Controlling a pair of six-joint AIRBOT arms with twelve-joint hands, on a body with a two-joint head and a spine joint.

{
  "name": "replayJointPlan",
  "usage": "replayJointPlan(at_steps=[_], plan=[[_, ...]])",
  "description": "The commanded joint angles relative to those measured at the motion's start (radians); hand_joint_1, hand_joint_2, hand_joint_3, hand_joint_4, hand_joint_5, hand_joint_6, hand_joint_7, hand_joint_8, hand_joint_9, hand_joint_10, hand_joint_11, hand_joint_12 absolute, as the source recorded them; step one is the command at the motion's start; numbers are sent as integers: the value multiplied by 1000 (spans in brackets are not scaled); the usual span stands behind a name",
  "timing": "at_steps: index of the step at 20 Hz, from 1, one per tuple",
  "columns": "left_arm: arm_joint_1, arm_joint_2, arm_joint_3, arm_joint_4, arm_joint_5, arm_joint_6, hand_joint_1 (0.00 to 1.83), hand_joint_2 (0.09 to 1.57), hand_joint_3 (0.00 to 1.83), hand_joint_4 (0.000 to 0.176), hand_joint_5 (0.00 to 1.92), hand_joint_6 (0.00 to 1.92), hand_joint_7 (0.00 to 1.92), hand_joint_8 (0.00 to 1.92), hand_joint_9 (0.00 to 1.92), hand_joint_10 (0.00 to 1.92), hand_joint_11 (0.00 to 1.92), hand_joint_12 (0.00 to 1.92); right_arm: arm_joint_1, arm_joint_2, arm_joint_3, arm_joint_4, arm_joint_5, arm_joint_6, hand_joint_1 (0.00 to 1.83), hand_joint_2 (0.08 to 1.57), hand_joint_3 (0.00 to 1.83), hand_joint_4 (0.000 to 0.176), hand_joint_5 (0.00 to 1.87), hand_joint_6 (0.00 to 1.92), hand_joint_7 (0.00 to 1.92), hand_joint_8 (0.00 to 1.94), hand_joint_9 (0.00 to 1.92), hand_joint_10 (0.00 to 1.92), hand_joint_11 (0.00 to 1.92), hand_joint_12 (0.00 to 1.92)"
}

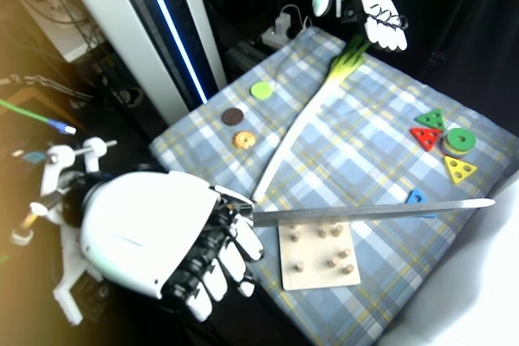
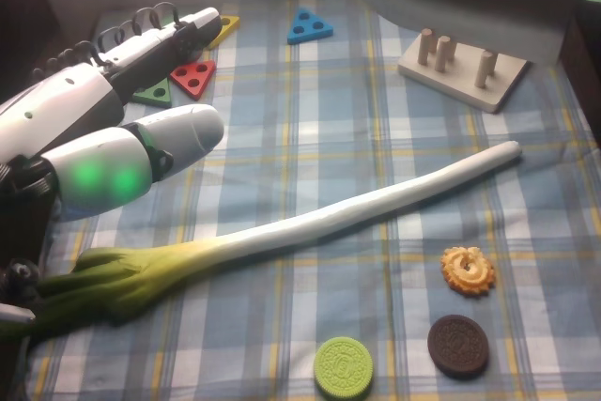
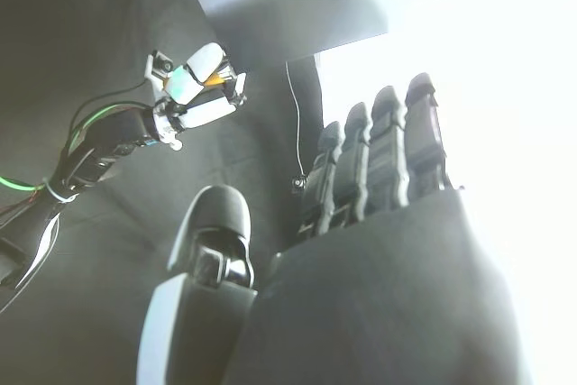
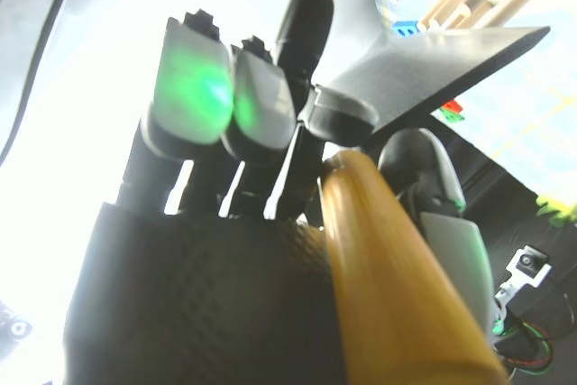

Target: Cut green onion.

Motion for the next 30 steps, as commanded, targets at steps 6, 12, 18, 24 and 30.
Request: replayJointPlan(at_steps=[6, 12, 18, 24, 30], plan=[[-8, 4, -4, 20, -122, -3, 0, 1406, 4, 0, 50, 1, 48, 2, 43, 3, 0, 0, 72, 14, -1, -43, 41, -3, 324, 1435, 1, 146, 985, 1921, 1267, 1941, 1407, 1921, 1452, 1921], [-7, 1, -5, 21, -124, -3, 0, 1411, 5, 0, 56, 8, 57, 5, 55, 8, 0, 0, 73, 16, -15, -18, 41, -1, 295, 1439, 0, 176, 1040, 1921, 1300, 1941, 1463, 1921, 1482, 1921], [5, 15, -11, 11, -167, -3, 0, 1401, 0, 0, 54, 6, 63, 3, 49, 1, 1, 0, -141, 15, -17, 211, 158, -1, 260, 1446, 3, 43, 817, 1921, 1034, 1941, 1127, 1921, 1085, 1921], [29, 51, -26, -8, -253, -3, 0, 1388, 0, 0, 0, 0, 10, 0, 3, 0, 0, 0, -211, 50, -56, 275, 245, -1, 406, 1275, 0, 42, 427, 314, 492, 755, 485, 1090, 398, 1396], [31, 87, -22, -45, -361, -5, 0, 1384, 0, 0, 11, 4, 0, 0, 0, 0, 0, 0, -217, 116, -116, 303, 366, -2, 619, 1030, 0, 168, 0, 0, 216, 0, 253, 0, 78, 238]])
